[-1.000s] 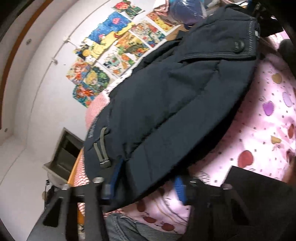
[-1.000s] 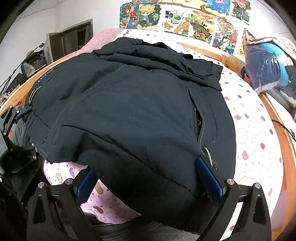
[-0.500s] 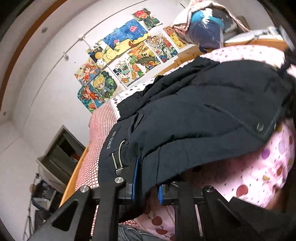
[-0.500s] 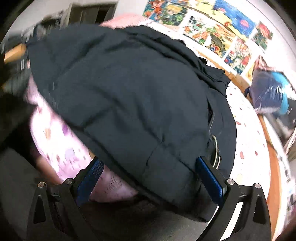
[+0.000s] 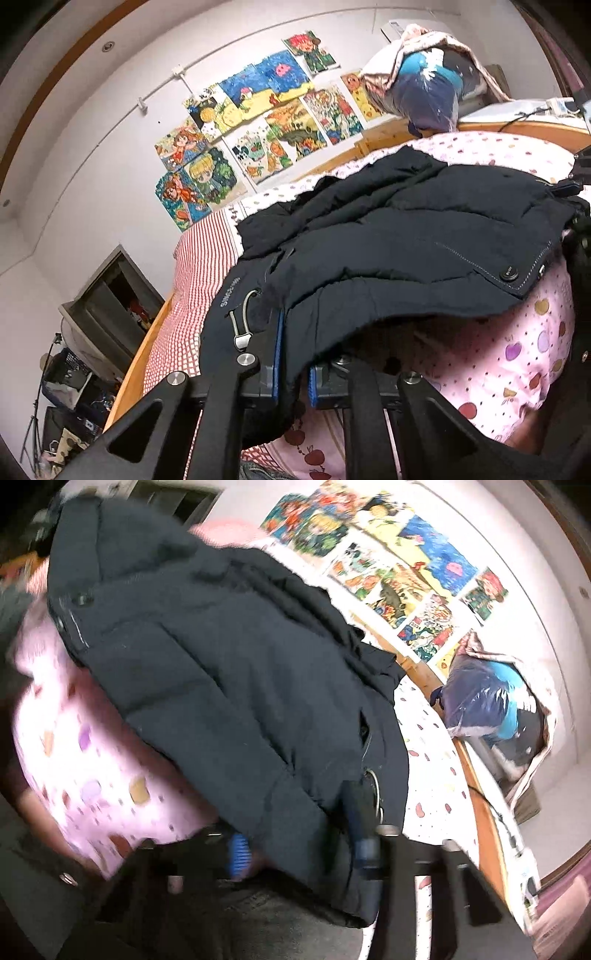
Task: Fold large clothes
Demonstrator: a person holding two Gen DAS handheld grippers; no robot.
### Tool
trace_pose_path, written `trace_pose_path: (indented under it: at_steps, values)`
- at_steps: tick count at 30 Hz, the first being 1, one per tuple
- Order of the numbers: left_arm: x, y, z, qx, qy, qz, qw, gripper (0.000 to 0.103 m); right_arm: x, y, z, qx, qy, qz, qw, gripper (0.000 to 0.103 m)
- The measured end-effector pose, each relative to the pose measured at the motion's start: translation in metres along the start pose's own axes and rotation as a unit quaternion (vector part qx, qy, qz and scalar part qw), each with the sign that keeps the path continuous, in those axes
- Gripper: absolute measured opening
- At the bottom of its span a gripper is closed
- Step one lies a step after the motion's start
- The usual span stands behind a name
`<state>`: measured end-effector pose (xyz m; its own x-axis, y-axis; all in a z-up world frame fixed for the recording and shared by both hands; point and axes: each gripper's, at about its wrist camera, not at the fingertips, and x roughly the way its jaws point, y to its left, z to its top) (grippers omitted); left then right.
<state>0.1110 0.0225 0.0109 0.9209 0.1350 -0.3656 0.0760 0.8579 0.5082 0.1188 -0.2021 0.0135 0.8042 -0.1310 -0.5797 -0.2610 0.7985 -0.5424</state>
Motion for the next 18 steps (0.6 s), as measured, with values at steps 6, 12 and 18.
trace_pose_path:
  at_steps: [6,12,18]
  values:
    - [-0.007,0.024,0.03,-0.034,-0.021,-0.007,0.9992,0.009,-0.039,-0.024,0.022,0.028,-0.074,-0.022,0.997,0.008]
    - [-0.021,0.061,0.056,-0.079,-0.042,-0.018,0.9958,0.007,-0.079,-0.05,0.044,0.069,-0.139,-0.026,0.987,0.005]
    - [-0.059,0.083,0.08,-0.077,-0.083,-0.013,0.9935,0.007,-0.123,-0.067,0.053,0.085,-0.205,-0.042,0.974,0.004]
